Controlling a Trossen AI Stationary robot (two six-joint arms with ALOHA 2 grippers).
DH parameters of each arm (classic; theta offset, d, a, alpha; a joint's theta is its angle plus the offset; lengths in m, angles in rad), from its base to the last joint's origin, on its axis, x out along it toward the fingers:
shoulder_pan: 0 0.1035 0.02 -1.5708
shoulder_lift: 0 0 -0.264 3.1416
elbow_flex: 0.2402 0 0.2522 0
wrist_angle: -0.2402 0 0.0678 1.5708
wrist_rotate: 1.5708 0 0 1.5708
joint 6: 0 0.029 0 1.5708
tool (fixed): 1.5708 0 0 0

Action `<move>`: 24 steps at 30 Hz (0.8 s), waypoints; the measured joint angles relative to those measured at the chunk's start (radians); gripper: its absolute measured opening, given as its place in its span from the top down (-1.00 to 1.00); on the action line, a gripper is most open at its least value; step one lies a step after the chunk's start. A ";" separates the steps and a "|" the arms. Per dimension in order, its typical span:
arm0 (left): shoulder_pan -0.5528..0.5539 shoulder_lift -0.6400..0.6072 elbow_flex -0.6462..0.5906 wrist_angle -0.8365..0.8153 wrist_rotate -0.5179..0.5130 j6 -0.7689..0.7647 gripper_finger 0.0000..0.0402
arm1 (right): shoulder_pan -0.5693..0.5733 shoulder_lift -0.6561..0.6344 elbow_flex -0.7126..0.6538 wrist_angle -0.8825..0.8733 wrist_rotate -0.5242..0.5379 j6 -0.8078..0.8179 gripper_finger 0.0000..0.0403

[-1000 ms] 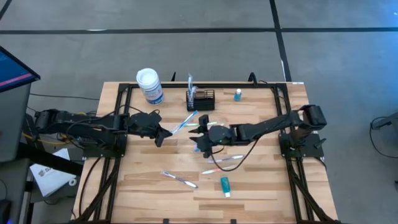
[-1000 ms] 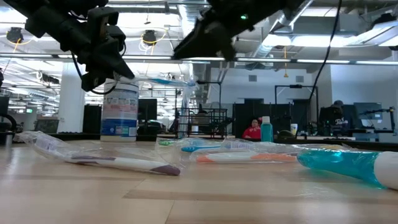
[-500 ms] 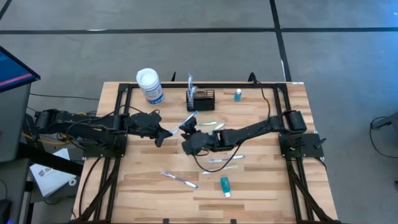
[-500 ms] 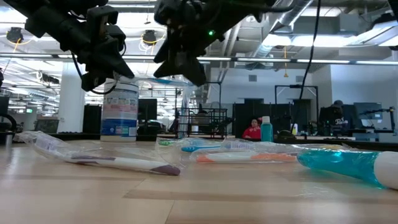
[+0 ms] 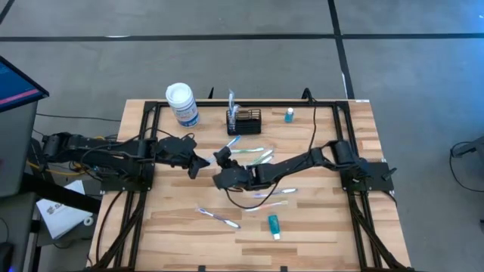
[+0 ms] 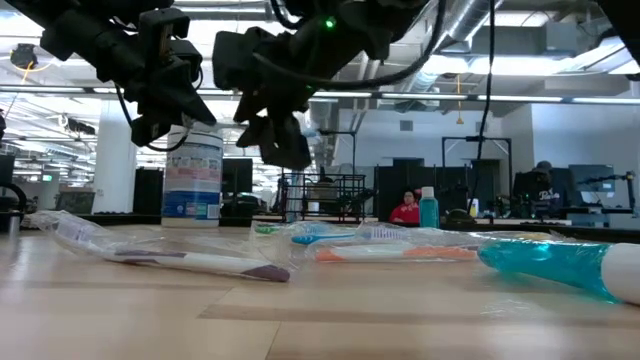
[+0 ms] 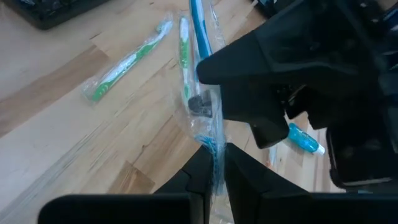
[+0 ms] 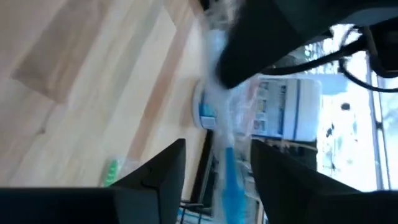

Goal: Pick & Place toothbrushing station
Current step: Put the top left blue toothbrush into the black wire organizer

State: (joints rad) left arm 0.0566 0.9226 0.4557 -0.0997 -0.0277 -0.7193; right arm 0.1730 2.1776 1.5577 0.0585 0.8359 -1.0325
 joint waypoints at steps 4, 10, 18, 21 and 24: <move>0.000 0.000 0.000 0.003 0.000 0.000 0.87 | 0.000 0.006 0.014 0.004 0.028 -0.040 0.30; 0.000 0.000 0.000 0.004 0.000 0.000 0.87 | 0.000 0.007 0.014 0.006 0.029 -0.044 0.55; 0.000 0.000 0.000 0.006 -0.001 0.000 0.87 | 0.000 0.008 0.014 -0.012 0.026 -0.057 0.92; 0.000 0.000 0.000 0.006 -0.002 0.000 0.87 | 0.000 0.008 0.014 -0.012 0.025 -0.059 0.89; 0.000 0.000 0.000 0.006 -0.002 0.000 0.85 | 0.000 0.008 0.014 -0.018 0.024 -0.059 0.95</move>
State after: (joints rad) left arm 0.0566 0.9226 0.4557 -0.0941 -0.0292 -0.7194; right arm 0.1730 2.1853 1.5719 0.0409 0.8603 -1.0917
